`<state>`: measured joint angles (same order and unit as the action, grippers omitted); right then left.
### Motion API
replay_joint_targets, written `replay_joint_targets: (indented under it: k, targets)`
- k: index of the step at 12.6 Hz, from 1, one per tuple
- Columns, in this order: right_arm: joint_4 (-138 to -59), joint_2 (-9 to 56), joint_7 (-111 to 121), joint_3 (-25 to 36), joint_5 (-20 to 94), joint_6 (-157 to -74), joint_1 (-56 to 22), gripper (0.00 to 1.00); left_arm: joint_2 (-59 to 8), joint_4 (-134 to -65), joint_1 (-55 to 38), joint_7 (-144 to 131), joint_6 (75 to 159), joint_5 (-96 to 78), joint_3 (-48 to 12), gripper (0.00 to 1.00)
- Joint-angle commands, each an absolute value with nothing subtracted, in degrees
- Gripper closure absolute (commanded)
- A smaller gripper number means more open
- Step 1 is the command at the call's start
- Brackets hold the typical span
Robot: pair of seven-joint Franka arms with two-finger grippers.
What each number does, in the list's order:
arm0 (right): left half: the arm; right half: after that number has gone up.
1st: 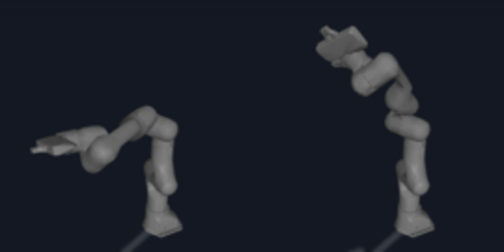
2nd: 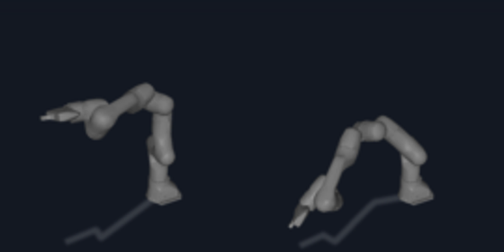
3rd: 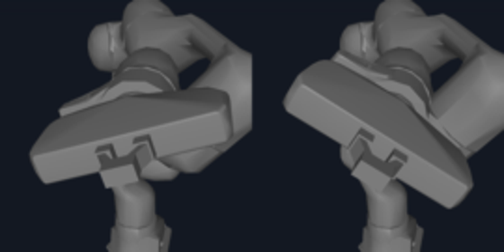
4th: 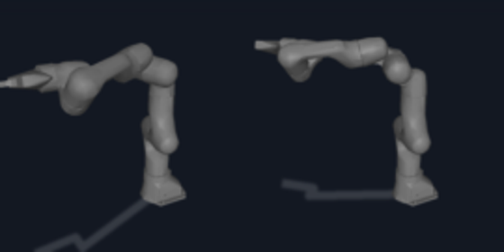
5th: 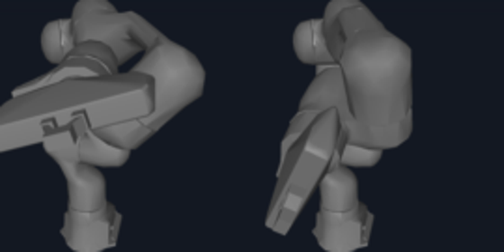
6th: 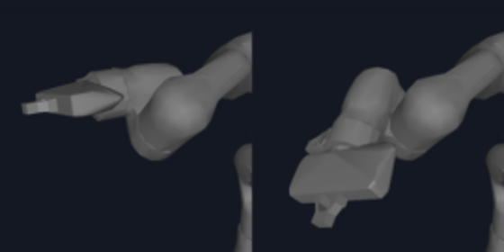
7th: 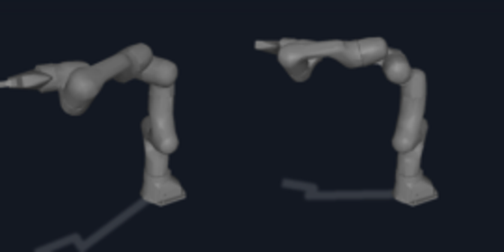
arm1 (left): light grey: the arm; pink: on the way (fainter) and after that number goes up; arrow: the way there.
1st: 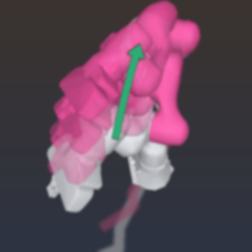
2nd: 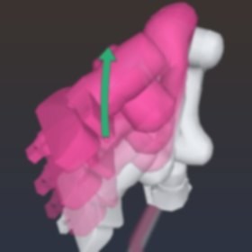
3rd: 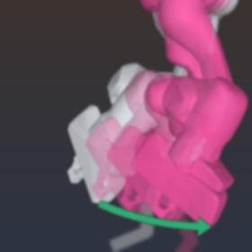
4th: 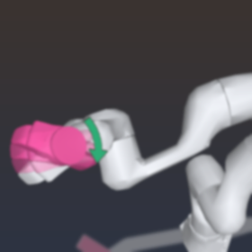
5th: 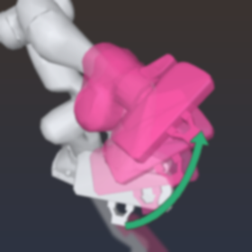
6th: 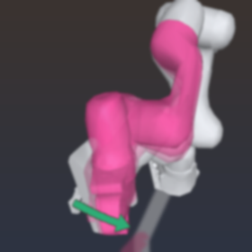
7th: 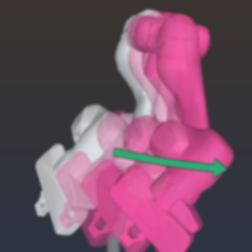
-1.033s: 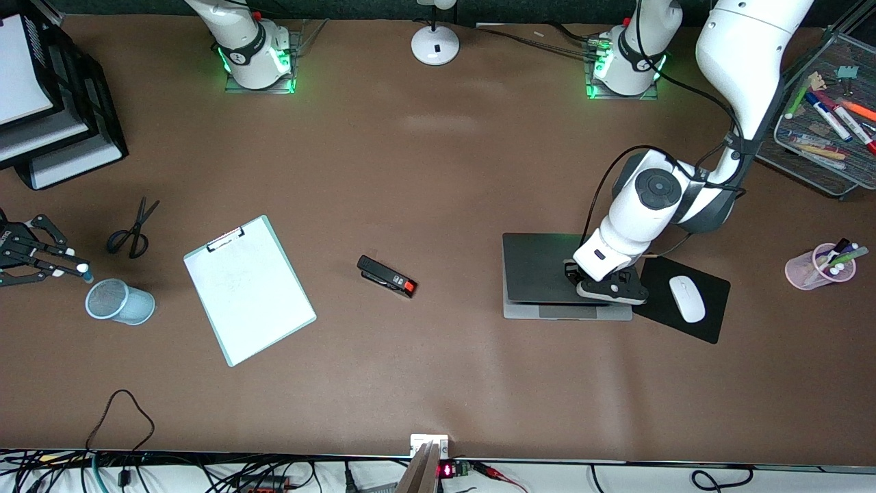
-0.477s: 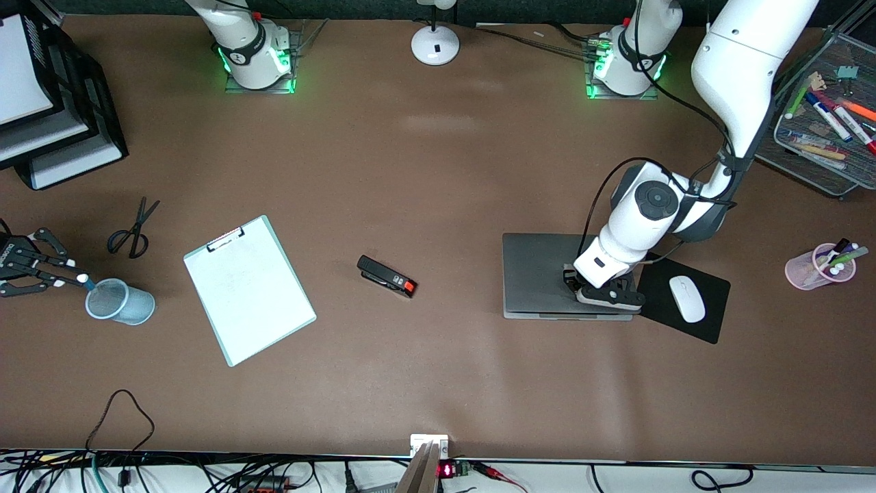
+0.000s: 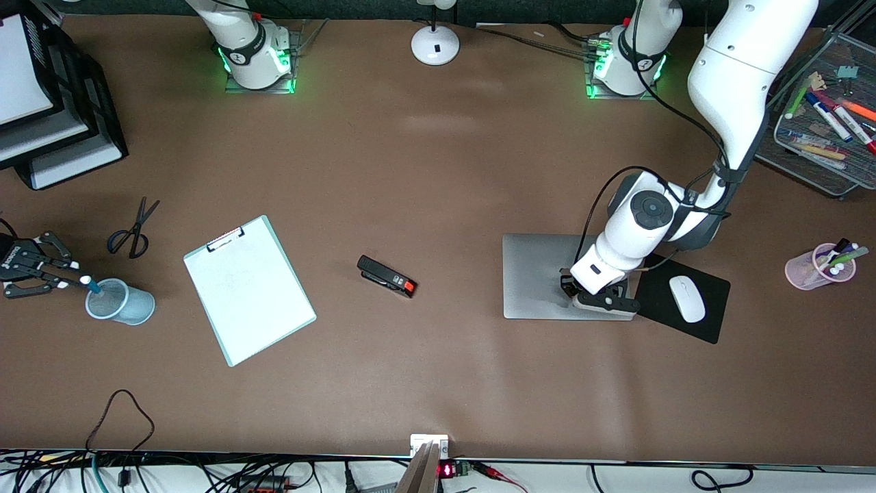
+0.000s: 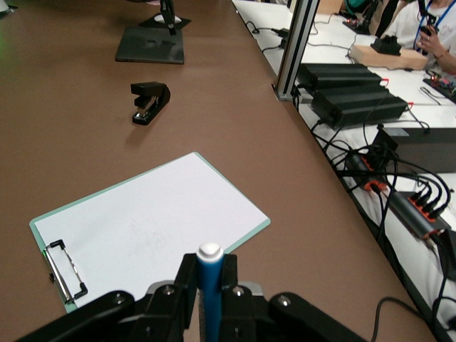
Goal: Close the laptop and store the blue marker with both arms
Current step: 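Press the lid shut with the left gripper while the right gripper carries the marker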
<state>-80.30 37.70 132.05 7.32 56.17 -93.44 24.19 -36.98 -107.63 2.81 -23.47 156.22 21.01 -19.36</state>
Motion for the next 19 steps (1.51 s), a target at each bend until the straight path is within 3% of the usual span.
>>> replay_joint_targets:
  k: [1, 11, 19]
  targets:
    - [-78.40, 39.54, 136.13, 6.68, 59.32, -91.14, 25.66, 0.90, -39.19, -105.73, 2.20, -23.64, 157.84, 22.76, -18.72, 0.99]
    - [-77.61, 43.41, 137.46, 6.86, 59.06, -91.32, 26.98, 0.90, -38.51, -105.47, 2.90, -23.56, 158.12, 23.82, -18.02, 0.99]
    - [-72.07, 50.18, 138.07, 6.86, 59.24, -92.11, 27.42, 0.89, -24.72, -104.94, 3.34, -20.23, 132.05, 23.21, -22.49, 0.98]
